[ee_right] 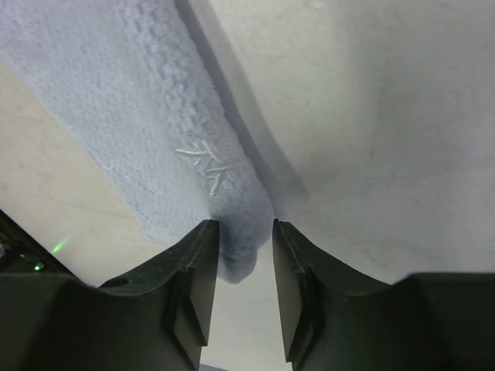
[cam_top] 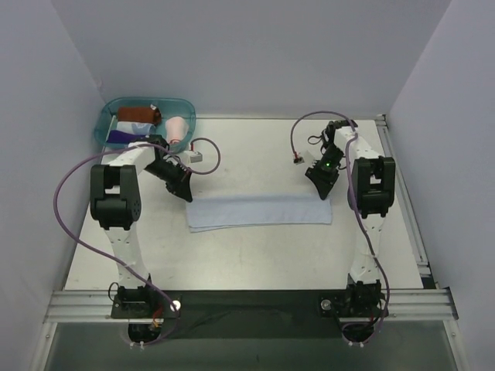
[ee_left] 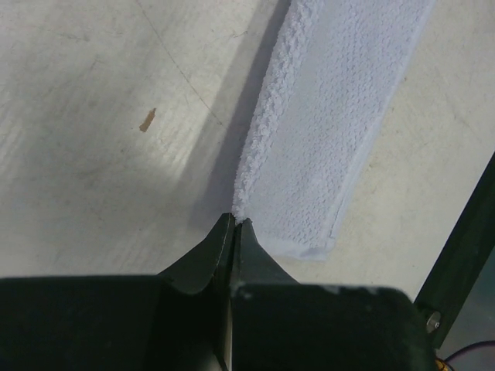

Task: Roll the towels
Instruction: Fold the towel

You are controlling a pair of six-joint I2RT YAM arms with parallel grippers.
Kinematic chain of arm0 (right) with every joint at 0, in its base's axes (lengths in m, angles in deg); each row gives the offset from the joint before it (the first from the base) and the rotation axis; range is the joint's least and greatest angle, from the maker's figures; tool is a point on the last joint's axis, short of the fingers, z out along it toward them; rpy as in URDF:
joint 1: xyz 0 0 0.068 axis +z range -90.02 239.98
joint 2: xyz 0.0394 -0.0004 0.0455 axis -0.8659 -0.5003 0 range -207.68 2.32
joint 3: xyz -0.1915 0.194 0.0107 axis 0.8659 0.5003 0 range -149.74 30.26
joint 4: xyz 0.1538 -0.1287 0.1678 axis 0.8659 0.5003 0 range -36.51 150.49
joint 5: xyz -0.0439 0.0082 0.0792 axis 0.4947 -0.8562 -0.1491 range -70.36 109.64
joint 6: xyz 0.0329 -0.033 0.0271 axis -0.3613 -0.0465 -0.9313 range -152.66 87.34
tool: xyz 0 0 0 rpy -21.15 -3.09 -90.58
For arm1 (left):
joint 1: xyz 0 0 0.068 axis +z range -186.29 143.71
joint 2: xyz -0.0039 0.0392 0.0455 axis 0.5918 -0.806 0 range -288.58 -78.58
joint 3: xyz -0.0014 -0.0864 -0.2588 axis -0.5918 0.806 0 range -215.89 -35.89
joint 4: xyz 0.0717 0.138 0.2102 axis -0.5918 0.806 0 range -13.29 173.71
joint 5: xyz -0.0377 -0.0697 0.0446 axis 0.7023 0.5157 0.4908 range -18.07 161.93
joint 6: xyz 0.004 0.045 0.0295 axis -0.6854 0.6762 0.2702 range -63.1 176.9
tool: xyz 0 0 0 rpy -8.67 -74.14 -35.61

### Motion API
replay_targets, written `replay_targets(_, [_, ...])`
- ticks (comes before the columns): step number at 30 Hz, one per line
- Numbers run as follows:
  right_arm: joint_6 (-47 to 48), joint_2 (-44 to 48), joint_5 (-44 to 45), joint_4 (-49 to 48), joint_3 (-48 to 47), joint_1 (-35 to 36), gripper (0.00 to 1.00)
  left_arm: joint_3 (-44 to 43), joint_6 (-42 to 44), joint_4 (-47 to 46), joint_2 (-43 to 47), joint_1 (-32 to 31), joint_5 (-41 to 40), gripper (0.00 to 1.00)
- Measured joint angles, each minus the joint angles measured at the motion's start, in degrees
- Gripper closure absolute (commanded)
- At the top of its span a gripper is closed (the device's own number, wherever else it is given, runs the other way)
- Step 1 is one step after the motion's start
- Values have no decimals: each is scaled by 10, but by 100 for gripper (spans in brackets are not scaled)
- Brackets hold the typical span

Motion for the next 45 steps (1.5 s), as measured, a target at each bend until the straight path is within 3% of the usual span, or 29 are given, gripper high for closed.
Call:
replay_targets(4, [-34,0,20,-33,-2,0,44,6,-20,-28,0,-1,-11,71])
replay_targets(5, [-45,0,26,-43,-2,0,42,10,-26,-36,0,-1,-14,61])
replay_targets(12, [-181,13,55,-98,-2,-24,43,94,-90,-98,58,1,-49,38])
replay_targets(16, [-281,66,43,-119,24,-68,55,156,-139,-144,153,4,-78,36])
replay_targets(18, [-328,108,25,-122,53,-92,67,179,-157,-170,199,5,-85,38])
replay_targets(20, [-365,138,6,-125,79,-108,67,195,-171,-191,231,2,-88,39])
replay_targets(22, [-398,151,-14,-128,100,-111,55,204,-184,-208,249,-5,-90,39])
replay_targets(25, [-437,154,-37,-145,146,-103,52,217,-199,-225,251,-18,-90,39])
replay_targets(30, [-482,145,-37,-175,209,-93,55,242,-219,-231,251,-33,-89,39])
replay_targets(37, [-523,116,-16,-229,210,-82,64,243,-230,-241,255,-35,-89,39])
replay_targets(43, [-555,113,37,-249,212,-54,66,243,-232,-248,259,-35,-90,39])
replay_targets(45, [-562,113,52,-249,212,-44,72,243,-233,-250,260,-35,-90,38])
